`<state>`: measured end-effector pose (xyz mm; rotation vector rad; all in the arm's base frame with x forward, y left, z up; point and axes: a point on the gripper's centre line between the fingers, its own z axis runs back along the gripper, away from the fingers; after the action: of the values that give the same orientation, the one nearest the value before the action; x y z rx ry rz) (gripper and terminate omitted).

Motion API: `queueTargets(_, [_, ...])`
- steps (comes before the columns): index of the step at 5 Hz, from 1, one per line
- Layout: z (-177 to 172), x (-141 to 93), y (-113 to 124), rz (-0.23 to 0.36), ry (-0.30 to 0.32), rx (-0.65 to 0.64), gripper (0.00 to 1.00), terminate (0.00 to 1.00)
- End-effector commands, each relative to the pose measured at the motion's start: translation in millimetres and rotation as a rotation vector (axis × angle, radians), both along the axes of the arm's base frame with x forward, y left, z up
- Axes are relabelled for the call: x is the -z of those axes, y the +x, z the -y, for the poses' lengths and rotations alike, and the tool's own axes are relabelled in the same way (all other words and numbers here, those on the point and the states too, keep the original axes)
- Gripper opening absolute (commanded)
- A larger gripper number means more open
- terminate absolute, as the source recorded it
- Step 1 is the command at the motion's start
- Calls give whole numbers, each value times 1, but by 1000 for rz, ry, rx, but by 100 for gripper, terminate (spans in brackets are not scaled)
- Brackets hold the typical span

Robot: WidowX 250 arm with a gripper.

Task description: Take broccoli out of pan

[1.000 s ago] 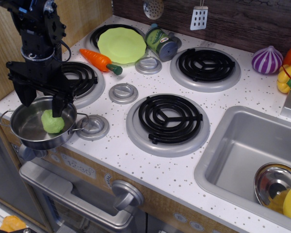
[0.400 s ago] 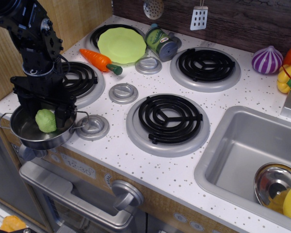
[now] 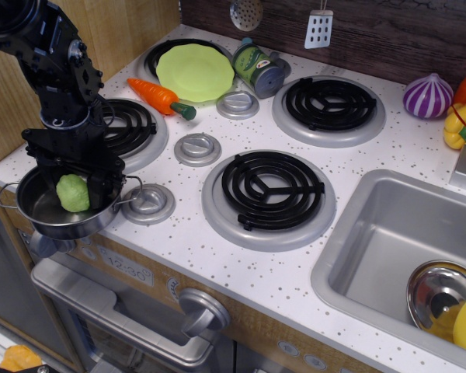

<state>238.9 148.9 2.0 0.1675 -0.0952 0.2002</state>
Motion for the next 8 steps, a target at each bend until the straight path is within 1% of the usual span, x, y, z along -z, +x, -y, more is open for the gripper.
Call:
queueTargets(1, [-3,-6,15,41,23,7,0,0])
queueTargets(2, [-3,-20,18,22,47,6,0,0])
queueTargets(4, [1,-65,16,-64,82,-12,0,0])
queueTargets(5, [-3,-78,20,-51,138,-2,0,0])
queueTargets(6, [-16,-70,39,-11,170,50,0,0])
queueTargets(7, [-28,-65,69,5,200,123,0,0])
queueTargets(8, [-35,-58,93,8,181,193,0,0])
